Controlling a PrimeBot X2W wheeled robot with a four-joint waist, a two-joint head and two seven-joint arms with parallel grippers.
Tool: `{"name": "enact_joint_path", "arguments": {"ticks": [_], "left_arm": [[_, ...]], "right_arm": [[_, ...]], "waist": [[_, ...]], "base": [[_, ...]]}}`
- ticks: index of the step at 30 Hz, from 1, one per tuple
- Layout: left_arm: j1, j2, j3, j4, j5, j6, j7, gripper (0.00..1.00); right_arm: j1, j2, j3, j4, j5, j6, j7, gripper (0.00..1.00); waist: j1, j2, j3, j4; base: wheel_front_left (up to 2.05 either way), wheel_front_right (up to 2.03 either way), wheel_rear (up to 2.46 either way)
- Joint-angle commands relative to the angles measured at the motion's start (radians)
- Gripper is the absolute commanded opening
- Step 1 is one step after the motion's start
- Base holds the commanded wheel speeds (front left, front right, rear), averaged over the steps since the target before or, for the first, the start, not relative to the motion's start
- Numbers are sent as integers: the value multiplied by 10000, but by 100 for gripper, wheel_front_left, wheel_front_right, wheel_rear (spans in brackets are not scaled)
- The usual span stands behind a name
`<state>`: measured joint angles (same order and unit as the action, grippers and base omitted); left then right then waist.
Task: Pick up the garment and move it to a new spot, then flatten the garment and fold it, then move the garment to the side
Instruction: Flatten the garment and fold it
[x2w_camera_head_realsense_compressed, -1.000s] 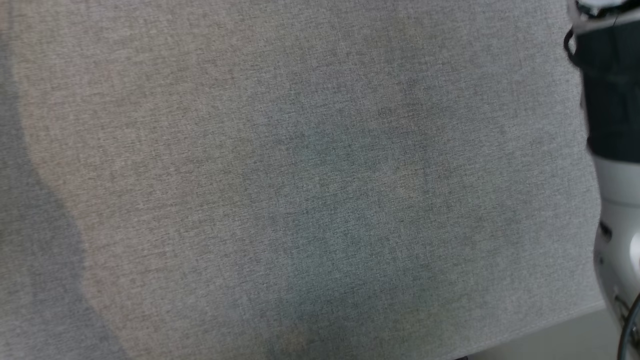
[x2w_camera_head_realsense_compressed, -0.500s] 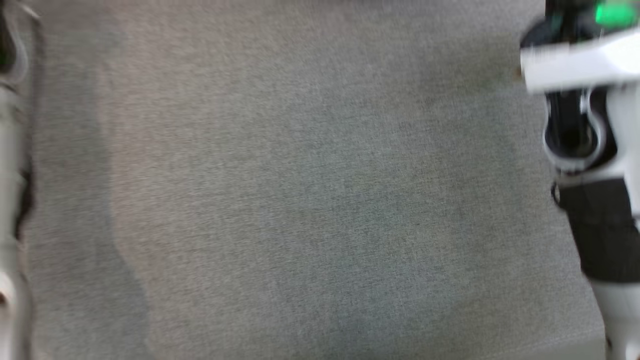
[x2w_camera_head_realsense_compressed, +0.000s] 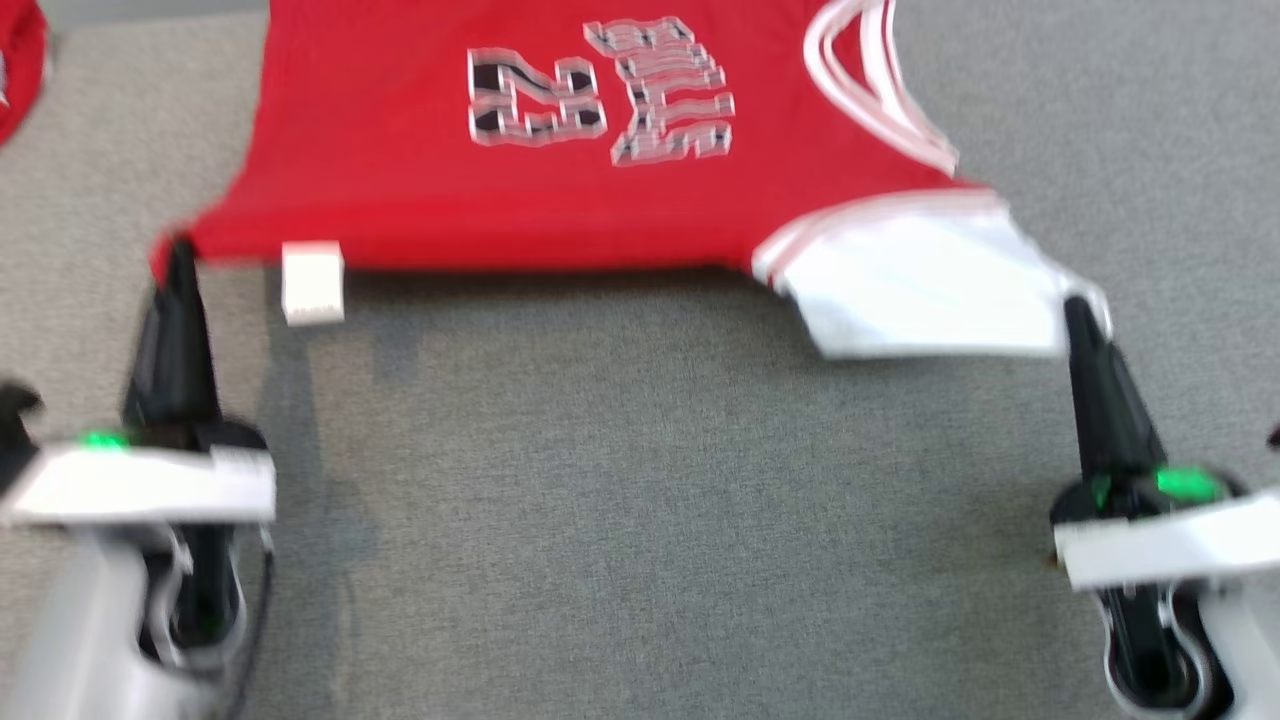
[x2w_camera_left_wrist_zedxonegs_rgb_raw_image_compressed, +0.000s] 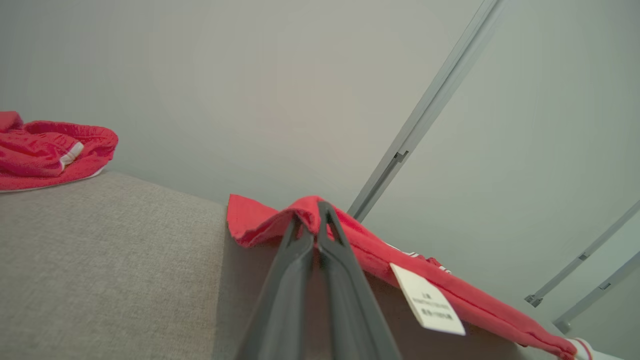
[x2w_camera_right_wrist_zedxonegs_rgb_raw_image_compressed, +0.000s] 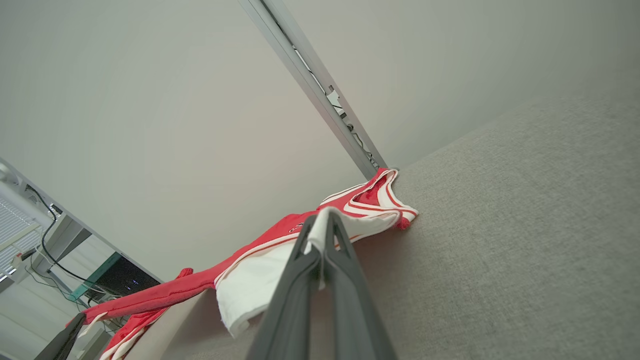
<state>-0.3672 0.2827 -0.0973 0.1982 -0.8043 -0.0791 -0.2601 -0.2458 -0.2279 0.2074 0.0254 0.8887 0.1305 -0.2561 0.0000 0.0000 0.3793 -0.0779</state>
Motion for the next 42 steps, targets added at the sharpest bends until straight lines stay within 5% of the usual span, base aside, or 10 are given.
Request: {"name": "enact_joint_path", "arguments": {"ticks": [1, 7, 13, 42], "left_arm": [[647, -127, 141, -428, 124, 112, -61, 0], [2931, -1152, 626, -1503, 675, 368, -60, 0], [4334, -1793, 633, -1793, 1078, 168, -61, 0], [6189, -2141, 204, -1619, 983, -119, -63, 0]], "right_arm": [[535, -29, -127, -191, 74, 5, 26, 0], [2208, 260, -442, -589, 205, 5, 94, 0], [3374, 542, -444, -688, 197, 5, 241, 0], [4786, 1209, -904, -1138, 185, 5, 1213, 0]], "waist": [[0, 0, -437, 99], [0, 0, -1062, 46], [0, 0, -1632, 94], [0, 0, -2932, 136]], "base": [[0, 0, 0], [0, 0, 0], [0, 0, 0], [0, 0, 0]]}}
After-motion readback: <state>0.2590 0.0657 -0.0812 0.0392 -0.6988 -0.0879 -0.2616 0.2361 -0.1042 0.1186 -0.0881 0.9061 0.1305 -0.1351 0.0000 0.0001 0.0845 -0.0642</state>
